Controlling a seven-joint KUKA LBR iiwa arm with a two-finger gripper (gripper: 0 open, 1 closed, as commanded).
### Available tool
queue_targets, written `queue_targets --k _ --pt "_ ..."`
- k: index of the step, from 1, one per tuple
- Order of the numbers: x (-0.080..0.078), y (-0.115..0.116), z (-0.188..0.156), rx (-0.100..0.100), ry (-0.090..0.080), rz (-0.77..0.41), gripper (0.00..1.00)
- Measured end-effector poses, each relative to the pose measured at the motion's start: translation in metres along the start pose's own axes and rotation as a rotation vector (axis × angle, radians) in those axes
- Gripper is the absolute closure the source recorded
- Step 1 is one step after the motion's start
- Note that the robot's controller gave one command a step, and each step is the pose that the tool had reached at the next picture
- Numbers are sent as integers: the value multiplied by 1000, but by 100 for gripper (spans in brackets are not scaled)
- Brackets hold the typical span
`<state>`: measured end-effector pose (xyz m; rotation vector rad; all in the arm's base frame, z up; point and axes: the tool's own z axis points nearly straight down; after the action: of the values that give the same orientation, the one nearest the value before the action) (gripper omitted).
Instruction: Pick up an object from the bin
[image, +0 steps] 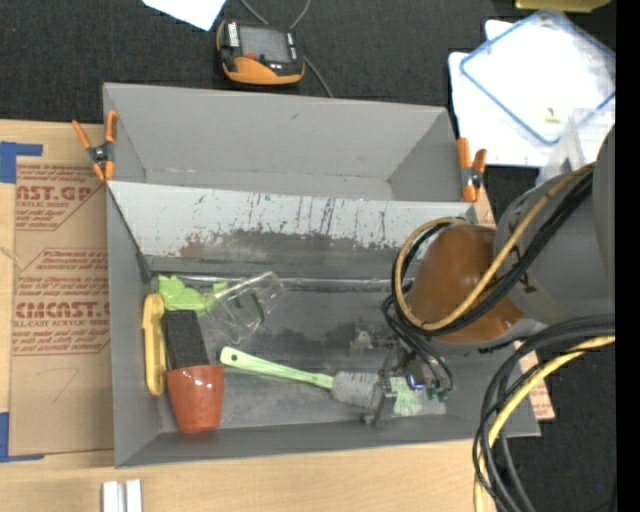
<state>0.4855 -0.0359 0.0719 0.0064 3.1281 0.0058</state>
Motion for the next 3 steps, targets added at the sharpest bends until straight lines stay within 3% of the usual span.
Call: queue_targets --k 1,2,3 --pt "-4 -56 1 11 -3 -9 0" --pt "-1 -38 1 9 -7 -13 0" --pt "-35 -29 2 9 -9 -26 0"
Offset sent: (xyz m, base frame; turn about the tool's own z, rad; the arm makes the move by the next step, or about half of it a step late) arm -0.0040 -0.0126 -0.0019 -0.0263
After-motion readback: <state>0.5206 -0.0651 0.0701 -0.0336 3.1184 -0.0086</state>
